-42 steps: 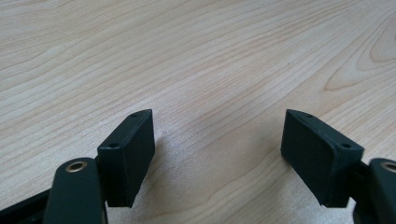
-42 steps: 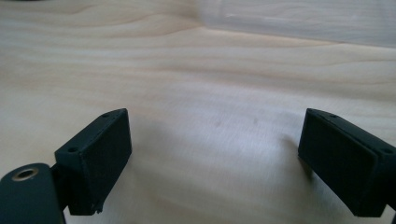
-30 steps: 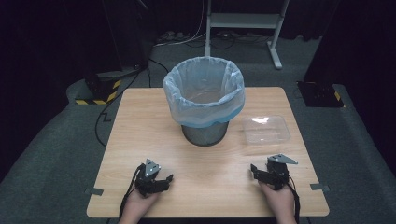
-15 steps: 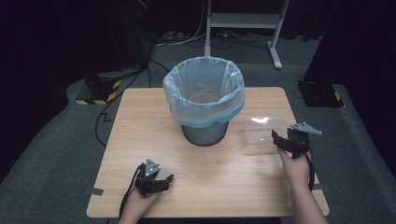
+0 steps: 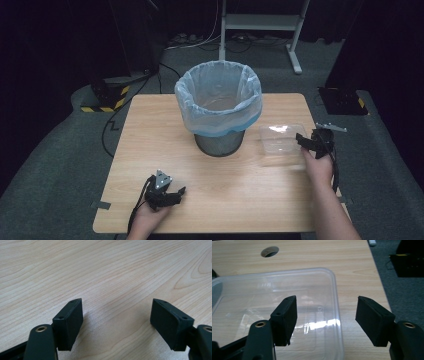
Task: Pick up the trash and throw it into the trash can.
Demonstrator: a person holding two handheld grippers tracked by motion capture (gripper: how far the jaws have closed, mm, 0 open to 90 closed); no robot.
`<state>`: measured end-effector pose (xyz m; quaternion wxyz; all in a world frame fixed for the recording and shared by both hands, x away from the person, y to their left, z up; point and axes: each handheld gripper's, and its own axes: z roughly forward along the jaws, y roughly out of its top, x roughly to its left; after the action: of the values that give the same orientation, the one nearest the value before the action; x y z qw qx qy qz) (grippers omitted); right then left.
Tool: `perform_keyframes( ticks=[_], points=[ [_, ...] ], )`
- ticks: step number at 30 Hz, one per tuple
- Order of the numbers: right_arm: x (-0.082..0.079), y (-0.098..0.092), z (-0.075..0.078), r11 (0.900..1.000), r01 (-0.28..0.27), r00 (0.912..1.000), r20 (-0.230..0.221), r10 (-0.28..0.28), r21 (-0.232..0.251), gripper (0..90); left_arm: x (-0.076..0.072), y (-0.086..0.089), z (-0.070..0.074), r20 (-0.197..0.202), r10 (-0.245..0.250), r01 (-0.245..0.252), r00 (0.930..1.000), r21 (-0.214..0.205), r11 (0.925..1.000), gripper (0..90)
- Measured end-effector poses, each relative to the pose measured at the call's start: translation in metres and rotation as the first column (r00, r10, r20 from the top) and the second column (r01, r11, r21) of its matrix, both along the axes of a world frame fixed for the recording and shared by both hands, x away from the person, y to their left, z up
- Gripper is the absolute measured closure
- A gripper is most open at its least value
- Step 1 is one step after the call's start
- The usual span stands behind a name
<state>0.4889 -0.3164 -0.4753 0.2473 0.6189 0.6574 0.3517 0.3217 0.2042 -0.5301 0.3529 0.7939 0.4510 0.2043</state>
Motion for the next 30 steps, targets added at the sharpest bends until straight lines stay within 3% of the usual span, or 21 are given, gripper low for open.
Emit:
perform_keyframes(
  ticks=[7, 13, 28, 30],
  points=[
    [-0.001, 0.005, -0.001, 0.9983, -0.046, 0.9986, -0.023, 0.047, 0.036, 37.8, 0.0, 0.0, 0.0, 0.0, 0.0, 0.0, 1.0, 0.001, 1.0, 26.2],
    [-0.009, 0.013, -0.001, 0.9944, -0.102, 0.9945, -0.019, 0.103, 0.029, 38.4, 0.0, 0.0, 0.0, 0.0, 0.0, 0.0, 1.0, 0.001, 1.0, 26.2],
    [-0.066, 0.06, -0.005, 0.9723, -0.234, 0.972, 0.026, 0.234, 0.007, 39.2, 0.0, 0.0, 0.0, 0.0, 0.002, -0.002, 1.0, 0.001, 1.0, 26.3],
    [-0.079, 0.074, -0.007, 0.9677, -0.252, 0.9668, 0.042, 0.252, 0.0, 39.2, 0.0, 0.0, 0.0, 0.0, 0.003, -0.003, 1.0, 0.0, 1.0, 26.3]
  ],
)
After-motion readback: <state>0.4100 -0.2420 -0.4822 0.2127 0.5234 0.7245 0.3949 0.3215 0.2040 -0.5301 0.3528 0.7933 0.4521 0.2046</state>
